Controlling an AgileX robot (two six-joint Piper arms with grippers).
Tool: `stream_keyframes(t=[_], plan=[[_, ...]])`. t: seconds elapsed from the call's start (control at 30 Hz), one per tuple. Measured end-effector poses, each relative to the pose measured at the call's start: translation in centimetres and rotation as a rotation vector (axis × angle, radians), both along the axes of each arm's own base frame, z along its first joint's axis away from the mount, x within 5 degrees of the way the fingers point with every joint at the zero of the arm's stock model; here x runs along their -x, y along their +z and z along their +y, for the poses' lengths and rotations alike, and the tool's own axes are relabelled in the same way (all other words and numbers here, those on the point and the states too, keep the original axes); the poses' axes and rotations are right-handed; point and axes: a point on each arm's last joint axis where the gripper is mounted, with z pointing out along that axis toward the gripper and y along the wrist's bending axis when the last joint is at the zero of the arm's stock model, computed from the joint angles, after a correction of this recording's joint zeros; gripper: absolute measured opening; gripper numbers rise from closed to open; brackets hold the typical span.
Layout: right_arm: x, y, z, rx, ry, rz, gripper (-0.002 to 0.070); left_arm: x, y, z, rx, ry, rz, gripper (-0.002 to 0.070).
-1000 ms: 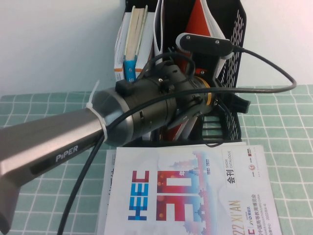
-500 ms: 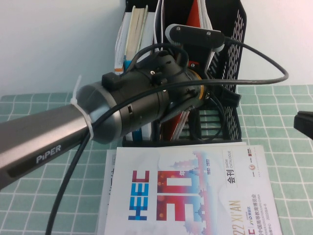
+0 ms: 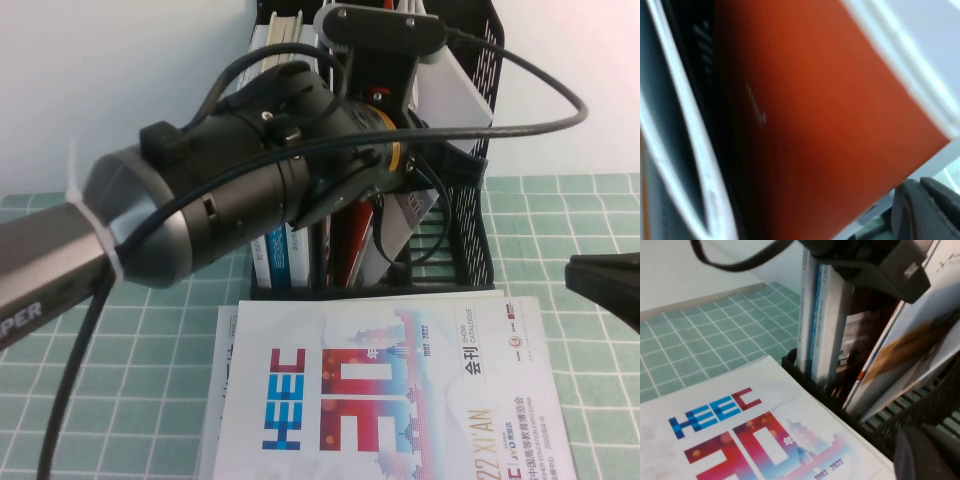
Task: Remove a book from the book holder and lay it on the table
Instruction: Hold the bookshelf
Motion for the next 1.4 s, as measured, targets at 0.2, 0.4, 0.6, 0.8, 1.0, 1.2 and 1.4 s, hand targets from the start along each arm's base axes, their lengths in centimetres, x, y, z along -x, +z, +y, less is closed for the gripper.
stream_keyframes(t=[0.2,0.4,0.6,0.8,1.0,1.2,1.4], plan=[[-0.5,-0.1,1.7,0.049,0.014,-0.102,0.0,0.0,0.5,0.2,-0.021,-0.008,-0.045,-0.0003],[-3.3,-0.8,3.4,0.066,0.066,-0.061,0.0165,-0.1,0.6,0.3,-0.037,-0.011,-0.061,-0.0003],[-7.6,-1.1,4.1,0.028,0.021,0.031,0.0341,-0.1,0.5,0.5,-0.063,0.004,-0.056,-0.0003],[-8.8,-2.9,4.8,-0.038,0.041,0.189,0.0282,-0.1,0.3,0.8,-0.092,0.025,-0.037,-0.0003],[-6.1,-4.8,4.8,0.129,0.21,0.48,0.0058,-0.2,0.2,1.2,-0.137,0.044,-0.038,-0.0003],[-5.8,-5.7,1.3,0.471,-0.094,0.594,0.0008,-0.2,0.1,1.4,-0.128,0.071,-0.027,-0.0003],[-7.5,-2.6,-0.5,0.323,-0.48,0.252,0.0004,-0.2,0.1,1.4,-0.101,0.092,-0.017,-0.0003]])
